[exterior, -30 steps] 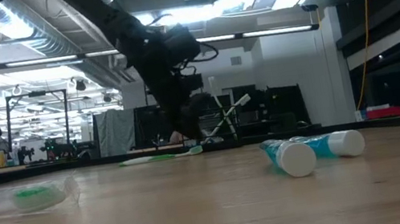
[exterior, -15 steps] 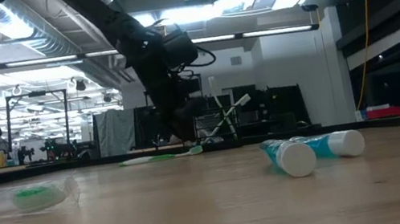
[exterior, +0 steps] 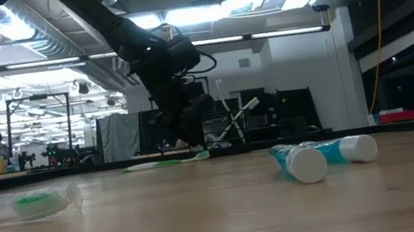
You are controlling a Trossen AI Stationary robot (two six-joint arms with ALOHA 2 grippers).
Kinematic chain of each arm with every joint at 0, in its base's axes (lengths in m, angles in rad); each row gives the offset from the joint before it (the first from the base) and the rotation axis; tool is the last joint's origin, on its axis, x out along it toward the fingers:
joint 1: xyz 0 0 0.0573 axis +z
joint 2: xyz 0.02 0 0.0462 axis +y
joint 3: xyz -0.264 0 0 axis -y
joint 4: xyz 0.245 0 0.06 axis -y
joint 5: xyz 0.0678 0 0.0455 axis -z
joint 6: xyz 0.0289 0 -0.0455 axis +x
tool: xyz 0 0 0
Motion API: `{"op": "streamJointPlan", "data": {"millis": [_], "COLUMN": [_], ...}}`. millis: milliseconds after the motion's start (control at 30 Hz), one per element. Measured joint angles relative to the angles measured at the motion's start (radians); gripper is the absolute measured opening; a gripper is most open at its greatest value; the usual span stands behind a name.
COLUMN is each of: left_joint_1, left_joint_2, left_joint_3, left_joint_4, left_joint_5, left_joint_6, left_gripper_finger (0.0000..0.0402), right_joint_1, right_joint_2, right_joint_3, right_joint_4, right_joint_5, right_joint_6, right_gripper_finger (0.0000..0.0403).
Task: Pick & Place toothbrushing station
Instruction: Put the green toothbrush into the wire organizer
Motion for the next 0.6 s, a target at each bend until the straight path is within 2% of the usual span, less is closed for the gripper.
{"op": "streamJointPlan", "data": {"millis": [167,400,600], "left_joint_1": [-0.003,-0.016,-0.002], "left_joint_2": [0.031,0.049,0.049], "left_joint_3": [0.0,0.0,0.0], "left_joint_4": [0.004,0.049,0.048], "left_joint_5": [0.013,-0.037,-0.04], "left_joint_6": [-0.001,0.009,0.008], "left_gripper_finger": [0.014,0.0144,0.0112], "right_joint_1": [0.0,0.0,-0.005], "right_joint_2": [0.0,0.001,0.02], "right_joint_3": [0.0,0.0,0.0], "right_joint_4": [0.0,-0.005,-0.006], "right_joint_5": [0.0,-0.022,-0.018], "right_joint_6": [0.0,0.027,0.052], "right_gripper_finger": [0.007,0.007,0.007]}}
